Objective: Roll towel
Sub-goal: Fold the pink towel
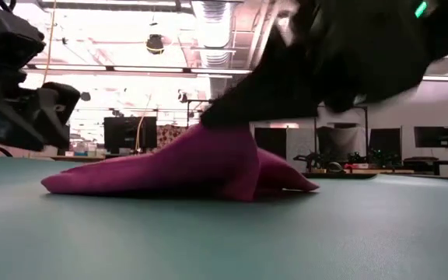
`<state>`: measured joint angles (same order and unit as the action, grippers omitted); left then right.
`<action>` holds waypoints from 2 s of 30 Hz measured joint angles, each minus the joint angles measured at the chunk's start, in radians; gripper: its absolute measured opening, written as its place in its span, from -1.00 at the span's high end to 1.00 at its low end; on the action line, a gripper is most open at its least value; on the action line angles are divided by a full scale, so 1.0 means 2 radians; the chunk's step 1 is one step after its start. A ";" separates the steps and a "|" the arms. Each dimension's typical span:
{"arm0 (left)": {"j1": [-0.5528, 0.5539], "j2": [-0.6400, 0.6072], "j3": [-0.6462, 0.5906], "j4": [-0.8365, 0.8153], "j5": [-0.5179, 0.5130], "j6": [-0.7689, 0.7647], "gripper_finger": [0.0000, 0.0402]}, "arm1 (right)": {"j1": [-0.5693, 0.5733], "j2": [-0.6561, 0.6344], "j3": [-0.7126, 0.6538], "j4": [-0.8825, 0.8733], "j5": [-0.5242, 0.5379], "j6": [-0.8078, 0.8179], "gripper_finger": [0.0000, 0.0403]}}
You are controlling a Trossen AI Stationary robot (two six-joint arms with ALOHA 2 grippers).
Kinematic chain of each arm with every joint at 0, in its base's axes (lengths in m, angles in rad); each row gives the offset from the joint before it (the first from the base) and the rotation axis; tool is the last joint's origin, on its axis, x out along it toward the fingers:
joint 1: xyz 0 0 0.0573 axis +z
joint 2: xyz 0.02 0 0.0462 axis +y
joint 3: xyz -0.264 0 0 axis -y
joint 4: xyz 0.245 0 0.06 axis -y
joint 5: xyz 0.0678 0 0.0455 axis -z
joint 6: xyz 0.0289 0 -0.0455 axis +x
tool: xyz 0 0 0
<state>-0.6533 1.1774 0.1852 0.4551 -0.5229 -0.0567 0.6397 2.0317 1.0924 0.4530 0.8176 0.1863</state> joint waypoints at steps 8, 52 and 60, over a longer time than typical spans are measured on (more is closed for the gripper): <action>0.047 0.000 0.000 0.001 0.021 0.123 0.42 | 0.022 -0.006 0.000 -0.008 0.036 0.028 0.41; 0.187 0.000 0.000 -0.023 0.250 -0.242 0.42 | 0.014 -0.006 0.000 -0.049 -0.006 0.083 0.06; 0.187 0.000 0.000 -0.027 0.246 -0.253 0.42 | 0.014 -0.006 0.000 -0.049 -0.007 0.083 0.06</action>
<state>-0.2794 1.1778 0.1852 0.4005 -0.0301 -0.5632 0.6677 2.0205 1.0920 0.3553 0.8039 0.3519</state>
